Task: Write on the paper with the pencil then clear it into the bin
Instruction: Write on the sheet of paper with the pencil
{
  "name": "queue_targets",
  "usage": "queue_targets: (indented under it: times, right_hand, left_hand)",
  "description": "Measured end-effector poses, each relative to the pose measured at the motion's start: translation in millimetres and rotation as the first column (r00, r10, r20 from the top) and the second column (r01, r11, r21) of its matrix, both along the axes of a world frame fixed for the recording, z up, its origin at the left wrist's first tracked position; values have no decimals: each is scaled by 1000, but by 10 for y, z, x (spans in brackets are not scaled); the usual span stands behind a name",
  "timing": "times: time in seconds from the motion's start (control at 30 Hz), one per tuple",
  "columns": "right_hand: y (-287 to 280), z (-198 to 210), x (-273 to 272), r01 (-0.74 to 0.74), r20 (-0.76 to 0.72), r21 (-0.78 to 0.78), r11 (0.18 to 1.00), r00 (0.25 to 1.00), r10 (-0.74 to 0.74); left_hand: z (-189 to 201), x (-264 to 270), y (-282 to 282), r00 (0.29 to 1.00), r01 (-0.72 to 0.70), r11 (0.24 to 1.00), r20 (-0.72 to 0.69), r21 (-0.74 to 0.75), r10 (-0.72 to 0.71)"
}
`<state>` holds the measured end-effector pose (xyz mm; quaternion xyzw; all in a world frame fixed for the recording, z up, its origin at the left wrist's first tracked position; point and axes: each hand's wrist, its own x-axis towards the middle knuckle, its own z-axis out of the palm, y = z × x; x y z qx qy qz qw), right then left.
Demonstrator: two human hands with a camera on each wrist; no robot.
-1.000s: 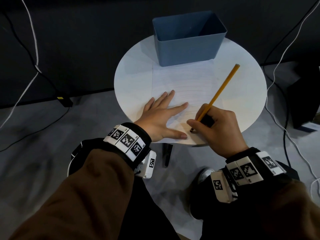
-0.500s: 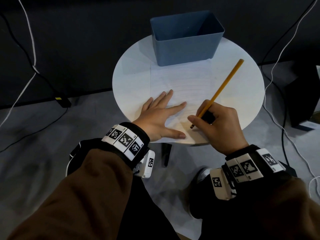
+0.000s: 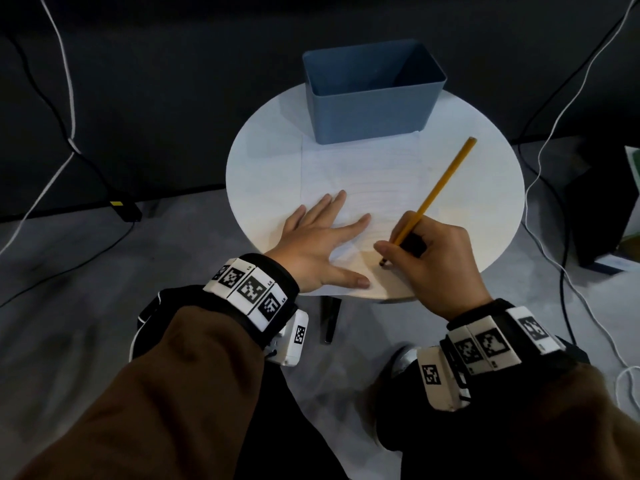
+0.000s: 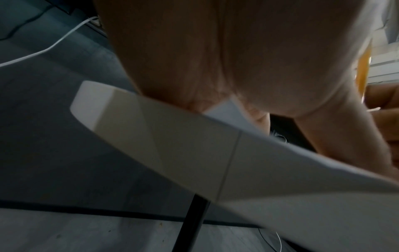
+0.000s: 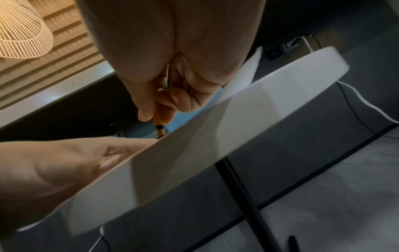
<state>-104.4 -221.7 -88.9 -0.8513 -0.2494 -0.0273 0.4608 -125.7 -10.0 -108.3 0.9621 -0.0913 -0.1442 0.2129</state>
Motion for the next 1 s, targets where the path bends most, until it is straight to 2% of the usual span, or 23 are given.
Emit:
queue_targets:
  times: [0.13,0.37,0.57,0.8,1.0]
  right_hand:
    - [97,-62,-8,-30,-1,-38,999,1000,30]
    - [-86,-12,50,43,12,-23,999,999,-43]
    - [64,-43,10,-48,17,-48,998,999,49]
    - [-105,-2,59,38,52,-50,998,998,-35]
    - [176,-107,-30,-47,61,-44,998,997,50]
  left_hand:
    - [-15,8,-3,1000,-1,1000,-1,5,2]
    - [4,1,0,1000,-3,1000,-2,-1,3]
    - [-2,5,-2,1000,-1,1000,3,14,0]
    - [2,-5,-2,1000,-6,1000,6,0,6]
    - [-11,-1,-4,1000,-1,1000,8,-1,1]
